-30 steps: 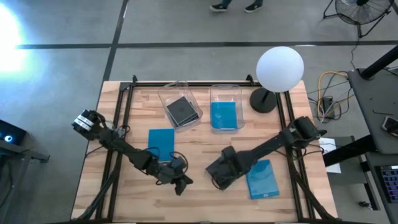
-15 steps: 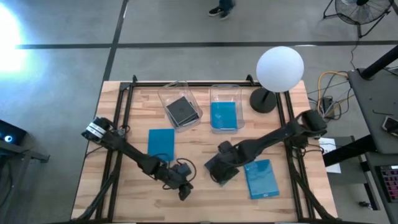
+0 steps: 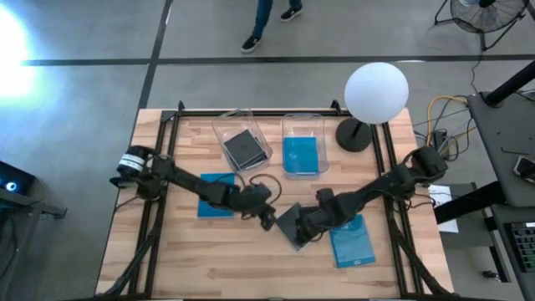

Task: Pick & place jewel cases by type
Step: Put the black CD case on the table into the left transparent bin

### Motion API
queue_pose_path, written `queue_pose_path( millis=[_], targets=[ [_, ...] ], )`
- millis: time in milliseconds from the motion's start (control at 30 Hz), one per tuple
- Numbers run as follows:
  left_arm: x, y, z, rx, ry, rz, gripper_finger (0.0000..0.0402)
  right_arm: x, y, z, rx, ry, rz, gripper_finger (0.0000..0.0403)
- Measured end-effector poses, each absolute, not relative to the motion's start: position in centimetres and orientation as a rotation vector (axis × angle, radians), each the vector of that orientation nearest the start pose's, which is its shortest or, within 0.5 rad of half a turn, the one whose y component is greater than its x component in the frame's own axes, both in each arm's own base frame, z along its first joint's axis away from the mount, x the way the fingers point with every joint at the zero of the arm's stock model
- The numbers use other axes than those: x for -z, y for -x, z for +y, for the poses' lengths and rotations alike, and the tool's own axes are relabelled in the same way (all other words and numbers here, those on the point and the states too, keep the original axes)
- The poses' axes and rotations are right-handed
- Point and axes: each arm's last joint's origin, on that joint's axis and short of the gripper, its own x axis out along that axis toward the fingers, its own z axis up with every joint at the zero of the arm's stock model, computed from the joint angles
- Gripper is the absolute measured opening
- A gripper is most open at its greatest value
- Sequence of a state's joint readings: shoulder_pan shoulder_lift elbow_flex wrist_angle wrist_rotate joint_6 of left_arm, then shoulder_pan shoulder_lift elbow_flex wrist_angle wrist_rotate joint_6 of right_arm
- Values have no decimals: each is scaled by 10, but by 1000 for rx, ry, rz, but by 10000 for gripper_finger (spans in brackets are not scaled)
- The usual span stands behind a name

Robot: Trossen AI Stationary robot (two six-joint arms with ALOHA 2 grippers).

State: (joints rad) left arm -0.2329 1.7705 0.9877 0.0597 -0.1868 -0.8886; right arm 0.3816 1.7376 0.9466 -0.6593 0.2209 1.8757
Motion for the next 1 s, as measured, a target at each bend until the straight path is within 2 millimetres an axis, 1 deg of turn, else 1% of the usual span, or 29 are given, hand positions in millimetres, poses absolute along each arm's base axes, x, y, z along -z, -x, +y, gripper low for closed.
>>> queue_pose_path(
  millis=[33,100,167,233,300,367,467,533,633,733,867,1000],
  targets=[
    [-168,-352,-74,-260,706,689,0,-135,-272,101,1110,-1129,979,121],
    [-166,-349,-76,-205,709,760,0,-131,-273,101,1116,-1122,1001,106],
    [-163,-344,-87,-88,739,860,0,-127,-275,100,1096,-1091,1037,92],
    [-158,-337,-104,-1,753,932,0,-126,-278,100,1077,-1074,1073,78],
    [-153,-334,-118,8,722,945,0,-127,-284,101,1049,-1066,1078,68],
    [-146,-335,-124,-12,704,950,0,-132,-292,101,1000,-1075,1071,63],
    [-133,-343,-121,-51,737,940,0,-136,-303,101,917,-1078,1067,59],
    [-129,-350,-120,-45,773,919,0,-137,-310,101,856,-1094,1071,59],
    [-124,-354,-118,-42,791,939,0,-132,-315,103,752,-1113,1115,58],
    [-125,-352,-117,-60,769,953,0,-129,-316,103,725,-1149,1128,58],
    [-129,-345,-112,-146,725,958,0,-135,-313,104,659,-1186,1122,58],
    [-131,-342,-109,-163,719,957,0,-146,-312,108,577,-1218,1133,58]
  ],
)
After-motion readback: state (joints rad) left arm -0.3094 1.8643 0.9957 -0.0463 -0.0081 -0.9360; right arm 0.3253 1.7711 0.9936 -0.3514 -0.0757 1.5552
